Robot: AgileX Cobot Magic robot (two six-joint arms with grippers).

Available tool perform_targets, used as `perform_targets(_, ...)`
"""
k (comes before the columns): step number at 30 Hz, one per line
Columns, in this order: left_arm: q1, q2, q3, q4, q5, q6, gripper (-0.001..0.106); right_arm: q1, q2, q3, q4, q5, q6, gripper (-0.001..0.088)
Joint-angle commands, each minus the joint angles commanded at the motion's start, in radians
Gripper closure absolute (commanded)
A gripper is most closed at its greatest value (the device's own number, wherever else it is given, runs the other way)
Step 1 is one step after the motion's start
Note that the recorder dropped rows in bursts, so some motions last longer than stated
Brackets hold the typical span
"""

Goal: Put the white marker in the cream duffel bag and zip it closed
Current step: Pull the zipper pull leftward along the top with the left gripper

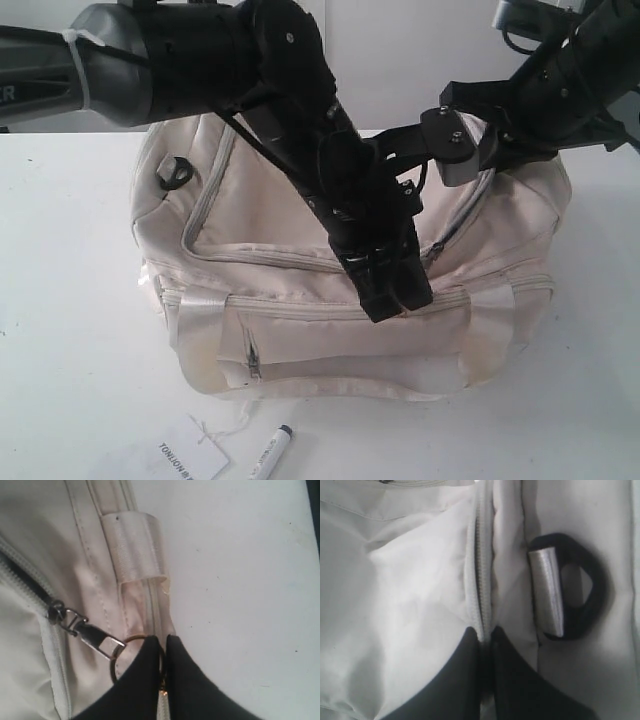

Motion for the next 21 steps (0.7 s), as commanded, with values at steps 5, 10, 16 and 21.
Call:
perform_targets(5,0.000,-0.012,0.000,0.032,-0.011,-0.030,0.105,0.000,0.000,0.000,-0.031,-0.004,0.000,0.0868)
perform_targets(10,0.000,-0.034,0.000,0.066,-0.038,-0.030,0.105,0.000,0.000,0.000,-0.038,-0.004,0.000,0.0868)
perform_targets(16,0.000,-0.043,0.000,0.157,-0.030,-0.101,0.105,0.000,0.004,0.000,-0.042,-0.004,0.000,0.0868)
perform_targets(21,0.000,-0.043,0.000,0.173,-0.002,-0.109,0.105,0.000,0.008,0.000,-0.042,-0.004,0.000,0.0868)
